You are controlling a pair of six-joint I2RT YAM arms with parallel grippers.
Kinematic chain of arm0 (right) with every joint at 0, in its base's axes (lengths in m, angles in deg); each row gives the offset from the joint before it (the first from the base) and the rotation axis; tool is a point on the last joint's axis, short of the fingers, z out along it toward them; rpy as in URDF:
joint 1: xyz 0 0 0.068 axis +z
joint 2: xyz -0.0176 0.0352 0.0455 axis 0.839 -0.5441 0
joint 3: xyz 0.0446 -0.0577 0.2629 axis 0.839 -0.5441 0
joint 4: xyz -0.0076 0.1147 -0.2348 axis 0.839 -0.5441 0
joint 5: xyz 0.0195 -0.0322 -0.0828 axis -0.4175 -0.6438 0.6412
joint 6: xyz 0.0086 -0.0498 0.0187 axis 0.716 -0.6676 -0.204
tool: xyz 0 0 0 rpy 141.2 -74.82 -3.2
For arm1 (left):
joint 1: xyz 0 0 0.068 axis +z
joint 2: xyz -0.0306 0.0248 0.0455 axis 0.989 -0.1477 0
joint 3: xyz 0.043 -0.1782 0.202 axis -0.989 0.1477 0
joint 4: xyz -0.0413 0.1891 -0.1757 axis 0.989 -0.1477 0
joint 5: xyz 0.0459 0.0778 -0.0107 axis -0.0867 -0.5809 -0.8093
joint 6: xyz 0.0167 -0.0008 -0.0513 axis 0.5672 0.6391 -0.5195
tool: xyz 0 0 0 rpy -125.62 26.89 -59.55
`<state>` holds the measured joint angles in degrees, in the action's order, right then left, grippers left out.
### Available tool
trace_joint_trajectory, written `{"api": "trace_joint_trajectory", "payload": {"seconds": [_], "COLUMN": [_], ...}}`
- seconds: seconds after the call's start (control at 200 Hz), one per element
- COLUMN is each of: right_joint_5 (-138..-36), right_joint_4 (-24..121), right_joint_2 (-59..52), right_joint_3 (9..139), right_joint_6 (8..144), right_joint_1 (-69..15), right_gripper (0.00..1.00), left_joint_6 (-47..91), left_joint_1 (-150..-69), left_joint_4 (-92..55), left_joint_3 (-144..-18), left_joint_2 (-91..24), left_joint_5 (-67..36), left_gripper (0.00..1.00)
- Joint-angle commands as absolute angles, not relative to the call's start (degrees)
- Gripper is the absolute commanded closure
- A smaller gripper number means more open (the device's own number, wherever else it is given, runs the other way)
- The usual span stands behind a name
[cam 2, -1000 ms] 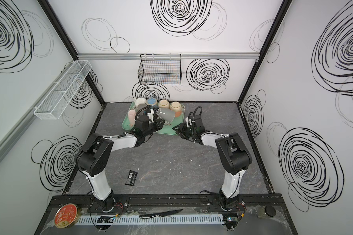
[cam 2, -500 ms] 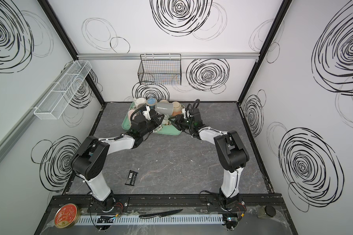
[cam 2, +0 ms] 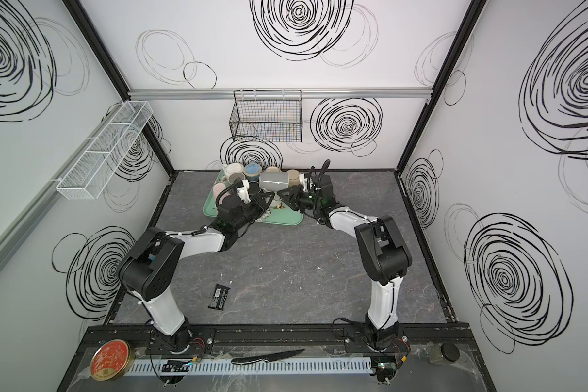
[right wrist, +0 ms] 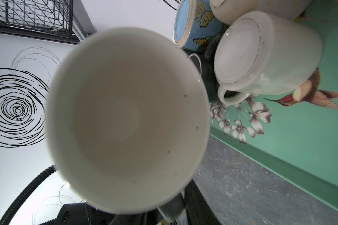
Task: Turn the mug right side up
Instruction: Place the mug at the top-center of the table.
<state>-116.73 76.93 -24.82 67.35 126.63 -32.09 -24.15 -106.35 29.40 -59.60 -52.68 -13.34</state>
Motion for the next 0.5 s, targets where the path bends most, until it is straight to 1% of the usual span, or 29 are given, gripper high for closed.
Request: {"api": "trace_joint_trajectory", "payload": {"seconds": [0.0, 0.16, 0.335, 0.43, 0.495], "right_joint_5": [-119.17, -121.41, -121.77, -121.7, -121.61], "right_joint_4": [80.32, 88.6, 90.06, 91.54, 91.96], "right_joint_2": [-26.28, -28.03, -28.2, -27.92, -27.65], "right_joint_3": [70.06, 69.71, 69.75, 69.36, 69.29], "right_joint_6": [127.95, 133.15, 133.69, 133.98, 134.05], "right_joint_1": [-32.39, -32.68, -32.62, -32.62, -32.7], "right_gripper": [0.7, 0.79, 0.91, 0.95, 0.96], "left_joint_6": [-25.75, -27.35, -27.37, -27.47, -27.45], "left_joint_1": [-107.06, -107.95, -109.08, -109.39, -109.52], "left_joint_4": [39.91, 41.78, 40.71, 40.8, 40.8], "left_joint_3": [-59.45, -58.97, -58.52, -58.16, -57.91], "left_joint_2": [-49.29, -49.91, -50.31, -50.53, -50.68], "left_joint_5": [-13.03, -13.13, -14.13, -14.32, -14.5], "left_gripper": [1.0, 1.0, 1.0, 1.0, 1.0]}}
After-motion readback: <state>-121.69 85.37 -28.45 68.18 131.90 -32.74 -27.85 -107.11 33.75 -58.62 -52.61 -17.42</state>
